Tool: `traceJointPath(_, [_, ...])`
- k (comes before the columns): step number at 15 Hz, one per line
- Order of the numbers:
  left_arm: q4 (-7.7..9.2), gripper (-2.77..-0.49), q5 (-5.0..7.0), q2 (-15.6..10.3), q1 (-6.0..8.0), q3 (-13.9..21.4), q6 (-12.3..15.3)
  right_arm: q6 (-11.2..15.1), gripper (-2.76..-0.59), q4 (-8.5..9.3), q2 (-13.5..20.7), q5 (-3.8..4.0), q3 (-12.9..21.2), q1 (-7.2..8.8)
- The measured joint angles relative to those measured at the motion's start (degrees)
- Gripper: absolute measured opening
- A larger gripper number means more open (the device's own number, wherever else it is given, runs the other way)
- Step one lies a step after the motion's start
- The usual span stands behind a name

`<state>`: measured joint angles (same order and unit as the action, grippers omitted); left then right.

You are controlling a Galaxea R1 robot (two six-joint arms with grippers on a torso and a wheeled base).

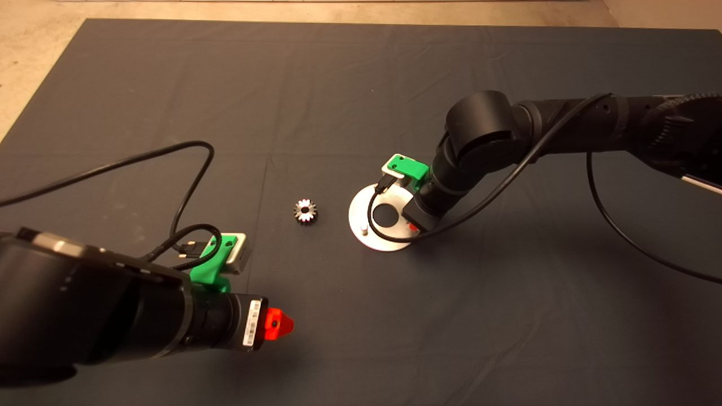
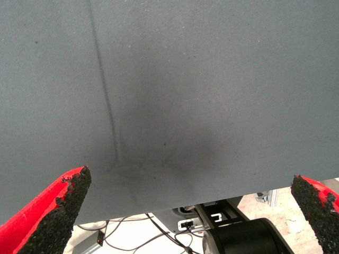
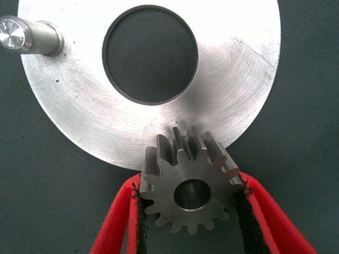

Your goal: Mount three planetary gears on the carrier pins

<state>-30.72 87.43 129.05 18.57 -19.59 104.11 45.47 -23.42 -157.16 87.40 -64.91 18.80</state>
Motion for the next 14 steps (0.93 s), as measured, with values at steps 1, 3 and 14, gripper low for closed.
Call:
traceJointPath(1, [-0.01, -0.51, -0.02, 0.0, 0.00, 0.0, 0.0, 0.0, -2.44, -0.01, 0.0, -0.01, 0.0, -0.04])
traceJointPath(3, [-0.01, -0.51, 0.00, 0.0, 0.00, 0.0, 0.0, 0.0, -2.44, -0.01, 0.0, 0.00, -0.1, -0.09])
traceJointPath(14, [-0.01, -0.51, 0.00, 0.0, 0.00, 0.0, 0.0, 0.0, -2.44, -0.11, -0.2, 0.05, -0.2, -0.09])
